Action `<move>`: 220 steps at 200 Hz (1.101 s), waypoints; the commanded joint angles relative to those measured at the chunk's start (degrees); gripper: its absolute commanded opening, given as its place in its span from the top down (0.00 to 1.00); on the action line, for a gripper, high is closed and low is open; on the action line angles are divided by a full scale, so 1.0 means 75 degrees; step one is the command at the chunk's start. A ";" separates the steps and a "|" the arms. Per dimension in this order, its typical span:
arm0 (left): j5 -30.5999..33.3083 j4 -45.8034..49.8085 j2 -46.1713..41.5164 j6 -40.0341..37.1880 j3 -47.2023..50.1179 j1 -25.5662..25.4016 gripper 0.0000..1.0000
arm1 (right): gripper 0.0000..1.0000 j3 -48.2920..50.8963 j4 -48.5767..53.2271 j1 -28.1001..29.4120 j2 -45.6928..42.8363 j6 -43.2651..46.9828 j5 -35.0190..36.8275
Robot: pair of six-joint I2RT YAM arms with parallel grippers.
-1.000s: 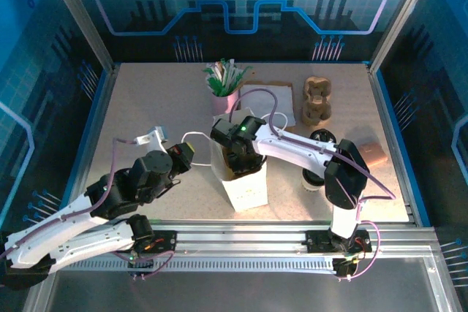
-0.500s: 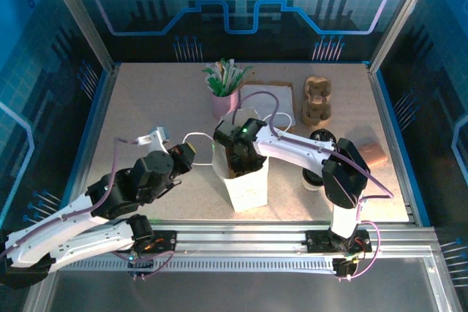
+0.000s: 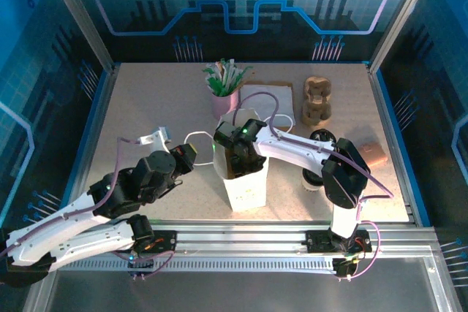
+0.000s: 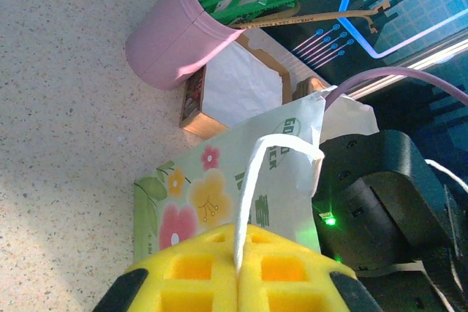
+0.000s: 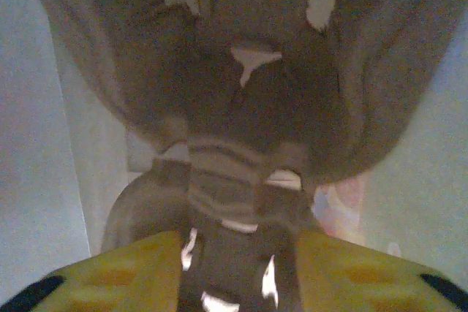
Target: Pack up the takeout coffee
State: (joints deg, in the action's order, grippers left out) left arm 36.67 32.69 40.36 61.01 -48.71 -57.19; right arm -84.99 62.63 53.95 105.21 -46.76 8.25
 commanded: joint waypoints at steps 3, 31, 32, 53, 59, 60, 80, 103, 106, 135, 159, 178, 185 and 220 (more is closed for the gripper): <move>0.0134 -0.0028 0.0027 -0.0213 -0.0279 -0.0043 1.00 | 0.44 -0.0458 0.0484 0.0009 -0.0298 -0.0001 0.0211; 0.0104 -0.0034 0.0072 -0.0221 -0.0302 -0.0051 1.00 | 0.35 -0.1134 0.0911 -0.0012 -0.0408 0.0246 0.0542; 0.0109 -0.0034 0.0076 -0.0223 -0.0302 -0.0051 1.00 | 0.35 -0.1159 0.0926 -0.0017 -0.0409 0.0252 0.0547; 0.0089 -0.0028 0.0121 -0.0232 -0.0329 -0.0051 1.00 | 0.30 -0.1724 0.1196 -0.0011 -0.0428 0.0473 0.0635; 0.0077 -0.0022 0.0132 -0.0236 -0.0338 -0.0051 1.00 | 0.28 -0.1845 0.1242 -0.0008 -0.0431 0.0534 0.0647; 0.0084 -0.0022 0.0135 -0.0236 -0.0343 -0.0051 1.00 | 0.28 -0.1866 0.1250 -0.0009 -0.0432 0.0549 0.0640; 0.0024 -0.0014 0.0184 -0.0278 -0.0405 -0.0059 1.00 | 0.24 -0.2291 0.1414 -0.0004 -0.0377 0.0742 0.0606; -0.0007 0.0024 0.0237 -0.0350 -0.0501 -0.0062 1.00 | 0.20 -0.2832 0.1669 0.0001 -0.0317 0.0962 0.0679; -0.0007 0.0041 0.0243 -0.0353 -0.0513 -0.0062 1.00 | 0.19 -0.2912 0.1713 0.0001 -0.0302 0.0979 0.0720; -0.0016 0.0121 0.0266 -0.0410 -0.0607 -0.0071 1.00 | 0.04 -0.3700 0.2187 -0.0017 -0.0298 0.1192 0.1036; -0.0008 0.0185 0.0323 -0.0429 -0.0682 -0.0074 1.00 | 0.00 -0.4460 0.2538 -0.0056 -0.0225 0.1333 0.1217; -0.0013 0.0241 0.0381 -0.0434 -0.0747 -0.0086 0.99 | 0.00 -0.5328 0.2965 -0.0058 -0.0025 0.1446 0.1300; -0.0004 0.0264 0.0395 -0.0439 -0.0768 -0.0097 0.97 | 0.00 -0.5695 0.3141 -0.0059 0.0063 0.1493 0.1331; 0.0068 0.0337 0.0396 -0.0443 -0.0803 -0.0133 0.82 | 0.00 -0.7447 0.3774 -0.0034 0.0381 0.1653 0.1140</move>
State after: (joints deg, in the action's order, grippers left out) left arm 36.62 33.58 43.53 59.00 -52.80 -57.71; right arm -133.45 84.18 53.93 106.13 -35.97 16.51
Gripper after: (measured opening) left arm 0.119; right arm 0.996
